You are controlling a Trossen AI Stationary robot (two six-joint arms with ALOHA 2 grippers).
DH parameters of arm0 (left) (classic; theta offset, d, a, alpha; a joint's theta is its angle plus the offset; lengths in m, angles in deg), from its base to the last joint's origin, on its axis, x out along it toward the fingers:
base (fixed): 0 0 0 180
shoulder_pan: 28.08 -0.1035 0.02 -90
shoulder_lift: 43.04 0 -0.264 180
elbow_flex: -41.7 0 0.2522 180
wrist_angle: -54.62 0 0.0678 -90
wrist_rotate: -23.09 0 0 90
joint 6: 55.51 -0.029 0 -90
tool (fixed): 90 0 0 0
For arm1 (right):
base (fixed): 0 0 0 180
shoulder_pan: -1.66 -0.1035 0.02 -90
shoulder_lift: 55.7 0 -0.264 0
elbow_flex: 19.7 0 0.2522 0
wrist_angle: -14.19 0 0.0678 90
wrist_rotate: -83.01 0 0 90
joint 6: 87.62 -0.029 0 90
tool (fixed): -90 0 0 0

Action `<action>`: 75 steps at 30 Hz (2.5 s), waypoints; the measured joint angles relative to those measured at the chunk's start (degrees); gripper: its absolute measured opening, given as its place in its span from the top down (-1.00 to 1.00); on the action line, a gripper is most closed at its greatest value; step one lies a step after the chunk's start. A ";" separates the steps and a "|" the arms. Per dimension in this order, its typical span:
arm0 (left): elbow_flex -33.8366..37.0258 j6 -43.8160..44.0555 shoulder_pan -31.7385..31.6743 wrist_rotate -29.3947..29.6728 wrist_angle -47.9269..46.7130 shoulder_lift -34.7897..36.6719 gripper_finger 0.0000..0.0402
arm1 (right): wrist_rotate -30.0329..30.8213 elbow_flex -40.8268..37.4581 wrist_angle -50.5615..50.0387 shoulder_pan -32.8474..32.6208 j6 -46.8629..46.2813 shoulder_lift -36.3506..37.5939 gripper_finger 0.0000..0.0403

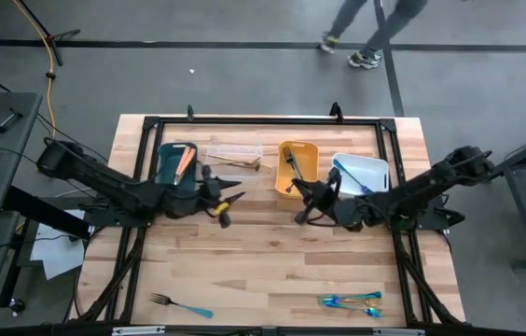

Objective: Sort silverware by color (type)

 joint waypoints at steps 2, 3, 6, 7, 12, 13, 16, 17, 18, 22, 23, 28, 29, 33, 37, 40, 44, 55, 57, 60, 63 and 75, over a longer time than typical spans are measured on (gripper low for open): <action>2.90 -1.36 0.87 0.24 3.50 3.34 0.30 | 1.95 -0.04 -0.75 -0.94 1.00 0.44 0.99; 4.25 -1.89 1.24 0.24 4.97 4.88 0.30 | 2.35 -0.04 -0.65 -1.22 1.12 0.46 0.99; 7.69 -3.64 2.12 -0.14 7.28 9.12 0.30 | 2.52 -0.04 -0.74 -1.39 1.17 0.47 0.99; 8.52 -4.07 2.38 -0.24 7.68 10.38 0.30 | 2.47 -0.04 -0.71 -1.30 1.16 0.47 1.00; 9.92 -4.36 2.60 -0.29 7.41 13.03 0.30 | 2.18 -0.04 -0.78 -0.80 1.15 0.47 1.00; 9.88 -4.35 2.60 -0.28 7.70 13.07 0.30 | 2.01 -0.04 -0.78 -0.84 1.15 0.47 1.00; 9.90 -4.35 2.60 -0.31 7.43 13.00 0.30 | 1.93 -0.04 -0.75 -0.84 1.15 0.47 1.00; 9.90 -4.34 2.60 -0.31 7.46 13.01 0.30 | 1.92 -0.04 -0.75 -0.84 1.15 0.47 1.00; 9.90 -4.34 2.60 -0.32 7.53 13.01 0.30 | 1.92 -0.04 -0.75 -0.84 1.15 0.47 1.00; 9.90 -4.34 2.57 -0.32 7.51 12.99 0.30 | 1.14 -0.04 -0.73 -0.72 1.15 0.47 1.00; 9.90 -4.34 2.57 -0.32 7.50 12.96 0.30 | 0.62 -0.04 -0.75 -0.57 1.13 0.47 1.00; 9.90 -4.34 2.56 -0.32 7.49 12.96 0.30 | -2.75 -0.04 -0.92 0.64 0.11 0.47 1.00; 9.90 -4.34 2.57 -0.32 7.51 12.96 0.30 | -3.24 -0.04 -1.20 0.88 -0.56 0.47 1.00; 9.90 -4.36 2.55 -0.32 7.51 12.96 0.30 | -3.73 -0.04 -1.71 1.32 -0.88 0.44 1.00; 9.90 -4.34 2.56 -0.33 7.50 12.96 0.30 | -3.78 -0.04 -1.87 1.32 -0.95 0.44 1.00; 9.90 -4.34 2.57 -0.34 7.49 12.96 0.30 | -4.17 -0.04 -1.96 1.32 -0.97 0.44 1.00; 9.90 -4.34 2.55 -0.34 7.49 12.96 0.30 | -4.19 -0.04 -1.98 1.32 -0.95 0.44 1.00; 9.90 -4.34 2.55 -0.36 7.49 12.96 0.30 | -5.06 -0.02 -2.00 1.32 -0.86 0.44 1.00; 9.90 -4.34 2.56 -0.36 7.49 12.96 0.30 | -5.28 -0.02 -2.00 1.32 -0.86 0.42 1.00; 9.90 -4.34 2.55 -0.36 7.49 12.96 0.30 | -5.28 -0.02 -2.00 1.32 -0.86 0.42 1.00; 9.90 -4.35 2.55 -0.36 7.49 12.96 0.30 | -5.28 -0.02 -2.00 1.32 -0.84 0.42 1.00; 9.87 -4.34 2.57 -0.36 7.49 12.96 0.30 | -5.51 -0.02 -2.00 1.32 -0.93 0.42 1.00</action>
